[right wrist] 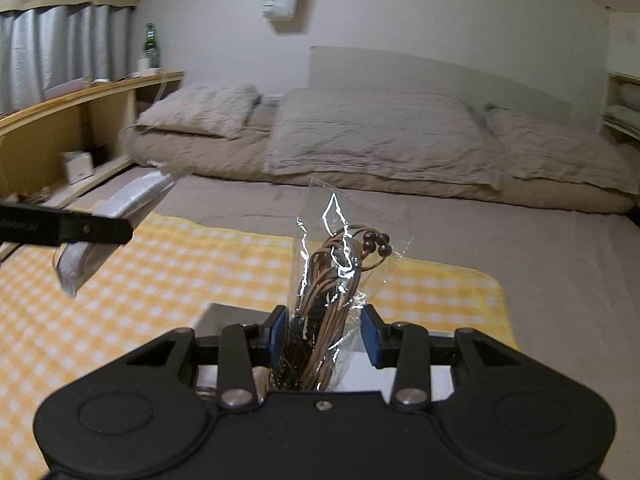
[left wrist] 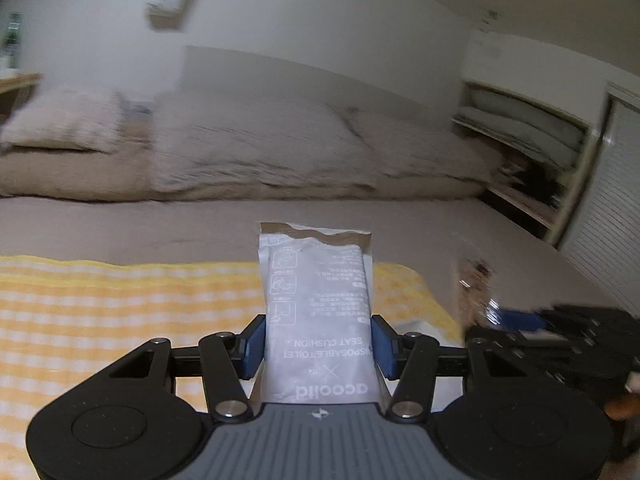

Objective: Organize soft objects
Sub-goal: 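Lift and carry the grey packet and tan cord bag over the white box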

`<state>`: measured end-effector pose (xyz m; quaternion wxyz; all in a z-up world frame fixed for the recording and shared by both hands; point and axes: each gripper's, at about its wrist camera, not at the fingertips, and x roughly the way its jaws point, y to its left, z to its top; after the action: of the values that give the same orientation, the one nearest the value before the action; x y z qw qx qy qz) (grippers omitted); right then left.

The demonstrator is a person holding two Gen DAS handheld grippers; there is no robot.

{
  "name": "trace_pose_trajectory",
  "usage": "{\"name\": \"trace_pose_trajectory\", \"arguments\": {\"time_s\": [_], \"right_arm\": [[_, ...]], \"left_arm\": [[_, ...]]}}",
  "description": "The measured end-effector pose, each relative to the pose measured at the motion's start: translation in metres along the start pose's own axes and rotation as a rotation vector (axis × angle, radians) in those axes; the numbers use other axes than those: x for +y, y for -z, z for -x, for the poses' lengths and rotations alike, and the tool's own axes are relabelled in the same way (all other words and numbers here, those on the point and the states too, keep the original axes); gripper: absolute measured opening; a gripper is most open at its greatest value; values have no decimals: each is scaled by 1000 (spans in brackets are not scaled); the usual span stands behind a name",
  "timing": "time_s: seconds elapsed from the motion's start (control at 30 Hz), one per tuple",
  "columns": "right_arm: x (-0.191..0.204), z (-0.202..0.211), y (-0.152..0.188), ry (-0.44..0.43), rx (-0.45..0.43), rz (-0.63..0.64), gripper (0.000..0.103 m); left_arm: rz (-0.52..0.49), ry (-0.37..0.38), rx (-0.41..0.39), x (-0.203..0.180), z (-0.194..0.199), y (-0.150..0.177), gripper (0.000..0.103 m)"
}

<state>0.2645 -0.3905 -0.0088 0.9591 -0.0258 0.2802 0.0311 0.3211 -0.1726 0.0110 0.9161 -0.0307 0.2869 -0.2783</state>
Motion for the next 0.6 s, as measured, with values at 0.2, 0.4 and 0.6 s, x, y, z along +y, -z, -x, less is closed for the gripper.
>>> {"name": "trace_pose_trajectory", "arguments": {"time_s": [0.2, 0.4, 0.6], "right_arm": [[-35, -9, 11, 81, 23, -31, 40], [-63, -18, 24, 135, 63, -51, 40], [-81, -27, 32, 164, 96, -59, 40]], "left_arm": [[-115, 169, 108, -34, -52, 22, 55], [-125, 332, 266, -42, -108, 45, 55], [-67, 408, 411, -29, -161, 62, 55]]}}
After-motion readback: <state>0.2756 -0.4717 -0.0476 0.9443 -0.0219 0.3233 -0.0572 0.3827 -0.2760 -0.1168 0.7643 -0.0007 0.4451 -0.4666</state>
